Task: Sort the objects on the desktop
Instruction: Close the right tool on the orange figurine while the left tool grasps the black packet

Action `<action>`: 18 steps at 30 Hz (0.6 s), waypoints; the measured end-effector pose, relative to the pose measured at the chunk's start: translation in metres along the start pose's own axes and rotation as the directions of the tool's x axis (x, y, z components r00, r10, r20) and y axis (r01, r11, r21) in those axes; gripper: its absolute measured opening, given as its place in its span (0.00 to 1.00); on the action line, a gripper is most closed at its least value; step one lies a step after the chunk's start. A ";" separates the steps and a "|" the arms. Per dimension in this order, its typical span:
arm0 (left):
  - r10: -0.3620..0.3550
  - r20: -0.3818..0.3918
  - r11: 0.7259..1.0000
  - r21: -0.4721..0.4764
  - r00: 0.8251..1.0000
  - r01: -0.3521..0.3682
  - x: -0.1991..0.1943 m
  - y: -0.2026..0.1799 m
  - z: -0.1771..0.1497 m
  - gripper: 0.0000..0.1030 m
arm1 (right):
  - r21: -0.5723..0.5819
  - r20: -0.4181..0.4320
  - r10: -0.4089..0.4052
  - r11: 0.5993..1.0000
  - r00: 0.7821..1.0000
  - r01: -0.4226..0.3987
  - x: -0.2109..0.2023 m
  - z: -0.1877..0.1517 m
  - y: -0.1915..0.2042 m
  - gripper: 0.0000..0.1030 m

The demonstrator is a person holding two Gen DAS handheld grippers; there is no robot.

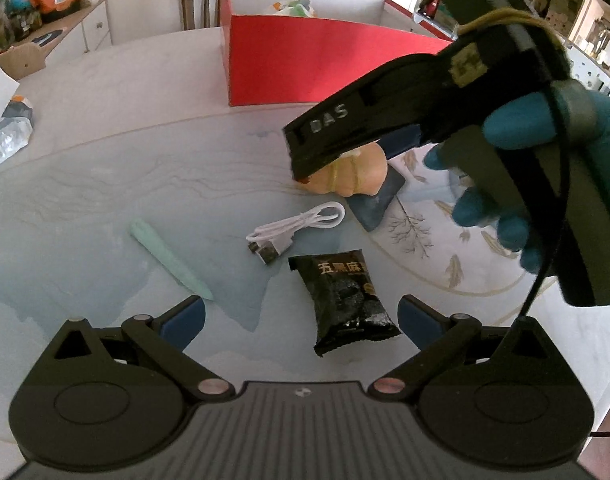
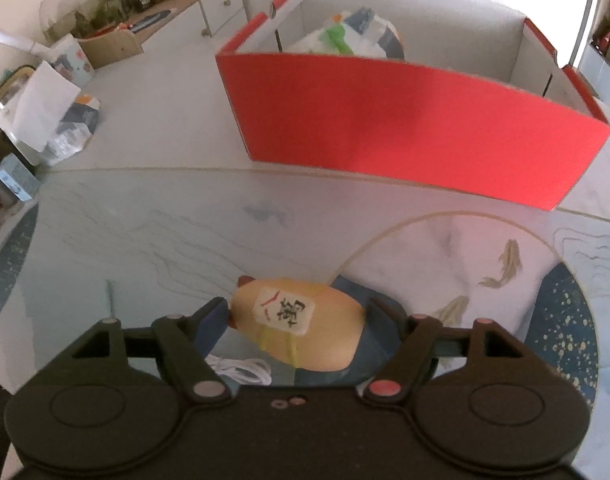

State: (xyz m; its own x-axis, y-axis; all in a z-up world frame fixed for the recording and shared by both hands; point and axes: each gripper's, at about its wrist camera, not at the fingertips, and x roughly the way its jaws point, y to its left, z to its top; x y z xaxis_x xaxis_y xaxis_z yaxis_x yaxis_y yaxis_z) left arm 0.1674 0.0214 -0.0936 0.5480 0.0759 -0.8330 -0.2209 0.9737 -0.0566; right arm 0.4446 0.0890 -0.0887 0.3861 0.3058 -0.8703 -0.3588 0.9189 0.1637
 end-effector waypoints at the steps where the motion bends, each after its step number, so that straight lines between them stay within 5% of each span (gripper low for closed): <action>1: -0.001 0.000 1.000 0.002 1.000 0.001 0.001 0.000 0.000 1.00 | 0.002 -0.004 0.008 1.000 1.000 -0.008 0.002 0.000 -0.001 0.75; 18: -0.033 0.001 0.996 0.077 0.999 0.033 0.017 -0.026 -0.007 0.88 | 0.003 -0.019 0.048 0.999 0.999 -0.048 0.015 0.003 -0.001 0.77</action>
State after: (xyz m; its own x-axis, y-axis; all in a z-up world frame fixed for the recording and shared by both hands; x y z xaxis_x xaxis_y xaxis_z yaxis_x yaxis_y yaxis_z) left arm 0.1766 -0.0038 -0.1101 0.5555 0.0438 -0.8304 -0.1396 0.9894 -0.0411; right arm 0.4532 0.0929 -0.1003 0.3518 0.3448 -0.8702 -0.3749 0.9038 0.2065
